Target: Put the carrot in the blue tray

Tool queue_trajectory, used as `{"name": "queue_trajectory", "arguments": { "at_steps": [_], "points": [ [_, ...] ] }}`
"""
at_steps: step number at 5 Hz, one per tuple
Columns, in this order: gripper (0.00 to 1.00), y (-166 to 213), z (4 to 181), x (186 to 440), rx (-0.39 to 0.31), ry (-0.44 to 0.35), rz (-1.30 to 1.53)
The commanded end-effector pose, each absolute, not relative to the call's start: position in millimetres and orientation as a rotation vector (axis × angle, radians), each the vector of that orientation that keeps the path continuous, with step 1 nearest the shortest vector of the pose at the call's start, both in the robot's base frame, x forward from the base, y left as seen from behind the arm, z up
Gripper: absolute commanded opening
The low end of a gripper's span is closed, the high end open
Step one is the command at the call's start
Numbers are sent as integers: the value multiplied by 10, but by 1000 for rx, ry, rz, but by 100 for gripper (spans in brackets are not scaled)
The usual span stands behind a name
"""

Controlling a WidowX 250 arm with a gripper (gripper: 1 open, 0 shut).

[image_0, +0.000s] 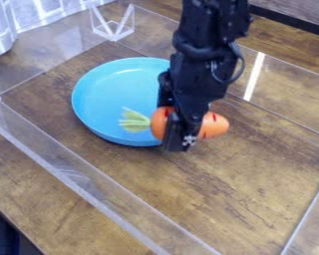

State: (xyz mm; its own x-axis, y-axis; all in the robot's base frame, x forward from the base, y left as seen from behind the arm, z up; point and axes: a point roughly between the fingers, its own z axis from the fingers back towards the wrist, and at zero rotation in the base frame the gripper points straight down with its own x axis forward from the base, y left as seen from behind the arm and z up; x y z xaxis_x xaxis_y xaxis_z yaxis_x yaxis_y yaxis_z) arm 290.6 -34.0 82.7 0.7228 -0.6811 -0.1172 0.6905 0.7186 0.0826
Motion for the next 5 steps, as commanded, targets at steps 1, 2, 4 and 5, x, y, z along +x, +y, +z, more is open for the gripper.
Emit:
{"name": "queue_trajectory", "arguments": {
  "at_steps": [1, 2, 4, 5],
  "points": [
    [0, -263, 1151, 2998, 136, -25, -721],
    [0, -247, 1218, 2965, 137, -30, -721],
    [0, -205, 1344, 2967, 153, -44, -726],
    [0, -152, 1455, 3009, 171, -61, -715]
  ]
}}
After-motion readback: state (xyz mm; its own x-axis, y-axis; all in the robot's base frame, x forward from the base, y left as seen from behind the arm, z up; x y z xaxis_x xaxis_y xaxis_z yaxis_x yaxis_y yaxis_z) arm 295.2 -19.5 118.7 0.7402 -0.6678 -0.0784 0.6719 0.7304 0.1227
